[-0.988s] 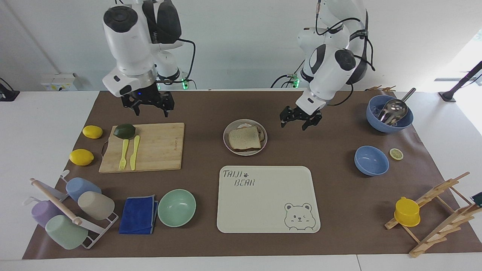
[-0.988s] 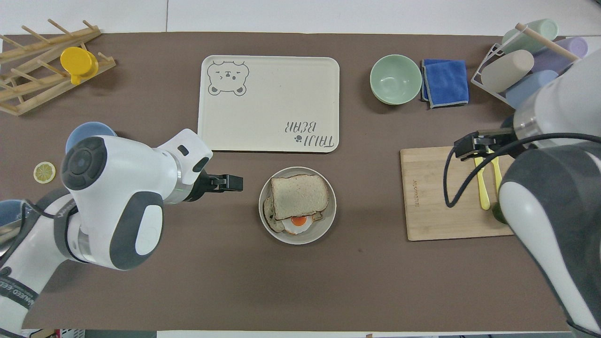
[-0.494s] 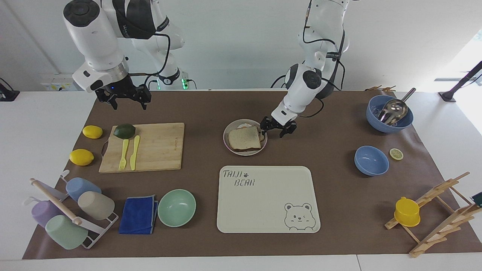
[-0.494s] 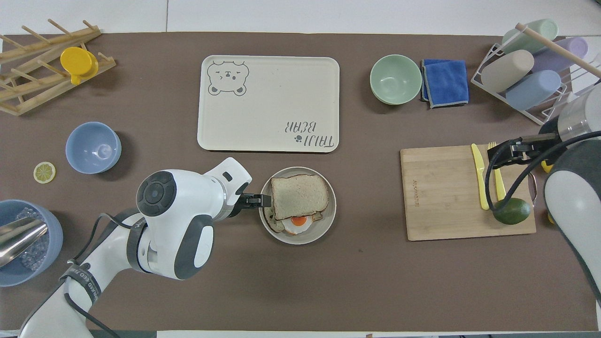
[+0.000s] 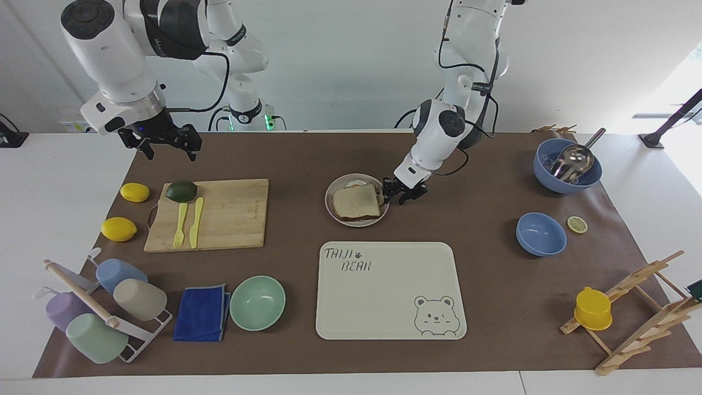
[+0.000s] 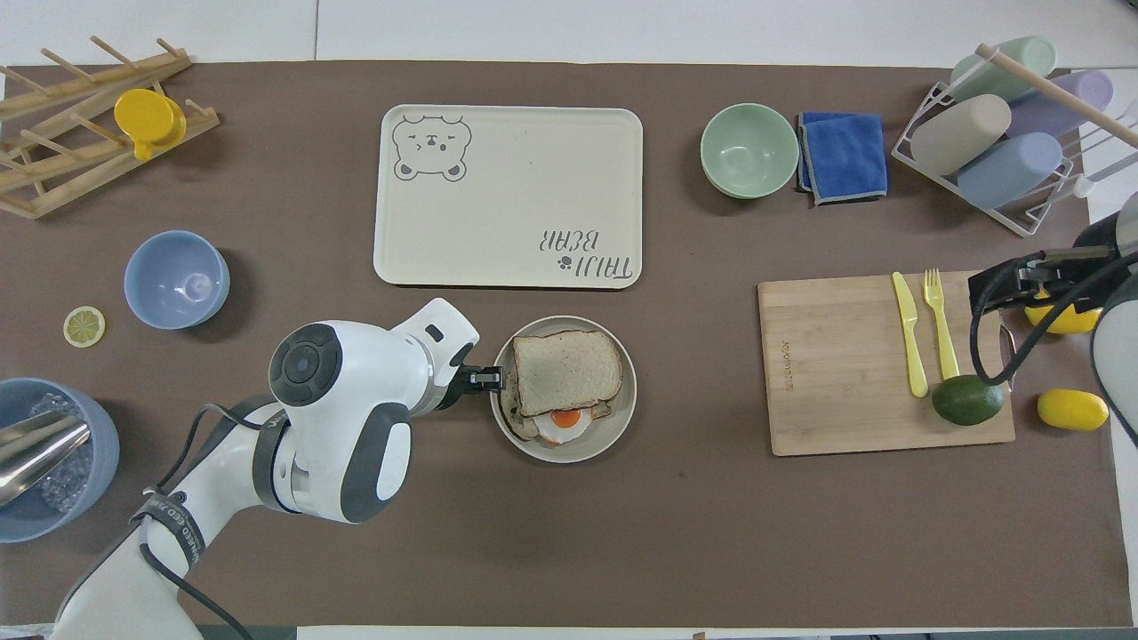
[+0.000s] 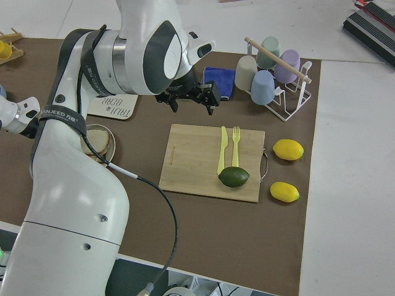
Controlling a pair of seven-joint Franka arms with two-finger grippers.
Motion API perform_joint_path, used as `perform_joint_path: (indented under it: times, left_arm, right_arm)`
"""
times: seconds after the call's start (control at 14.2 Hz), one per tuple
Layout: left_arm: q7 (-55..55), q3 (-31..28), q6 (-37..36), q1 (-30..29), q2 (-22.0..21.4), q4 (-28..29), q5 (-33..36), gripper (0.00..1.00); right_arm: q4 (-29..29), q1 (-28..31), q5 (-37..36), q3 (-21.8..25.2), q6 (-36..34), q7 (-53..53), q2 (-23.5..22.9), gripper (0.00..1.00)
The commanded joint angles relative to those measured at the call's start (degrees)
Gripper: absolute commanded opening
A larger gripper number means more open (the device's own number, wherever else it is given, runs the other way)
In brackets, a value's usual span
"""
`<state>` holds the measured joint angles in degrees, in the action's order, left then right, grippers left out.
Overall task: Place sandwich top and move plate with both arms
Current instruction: 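Grasp the plate rim with the left gripper while the right gripper withdraws, then slide the plate onto the bear tray with the left gripper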
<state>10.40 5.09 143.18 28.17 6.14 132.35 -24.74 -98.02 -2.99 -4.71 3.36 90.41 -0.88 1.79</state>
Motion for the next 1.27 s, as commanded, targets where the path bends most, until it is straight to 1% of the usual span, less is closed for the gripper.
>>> perform_joint_path:
  times: [0.0,0.21,0.42,0.49,0.78,0.92,1.06,1.2]
  left_arm:
    - [0.1,-0.6,1.6,1.2,0.1,0.6,-1.3,0.43]
    - [0.1,-0.6,1.6,1.3,0.4,0.6,-1.3,0.31]
    - [0.1,-0.6,1.8,2.1,0.8,0.6,-2.1,0.09]
    - [0.1,-0.6,1.7,2.1,0.8,0.6,-2.4,0.0]
    - [-0.3,-0.6,1.0,1.3,0.8,-0.1,-2.8,0.0]
    - [-0.3,-0.6,-0.5,0.4,-0.2,-1.3,-4.6,0.0]
    - [-0.2,-1.0,-8.2,-1.4,-1.3,-6.4,-5.2,0.0]
    - [-0.2,-1.0,-17.9,-6.3,0.5,-15.7,-5.2,0.0]
  right_arm:
    - [-0.1,0.9,1.6,0.2,-0.1,3.3,0.2,1.0]
    - [0.9,2.8,1.8,0.5,-1.2,6.1,0.1,1.0]
    - [2.0,2.4,1.7,0.4,-1.8,6.1,-0.2,1.0]
    - [2.5,2.4,1.7,0.4,-1.5,5.7,-0.2,1.0]
    - [2.3,2.6,3.6,0.8,-2.0,5.7,0.2,1.0]
    - [2.3,2.6,3.6,0.9,-2.0,5.5,0.4,1.0]
    - [2.0,2.6,3.6,0.9,-1.9,5.4,0.5,1.0]
    - [2.0,2.1,3.7,0.6,-1.9,5.5,0.6,1.0]
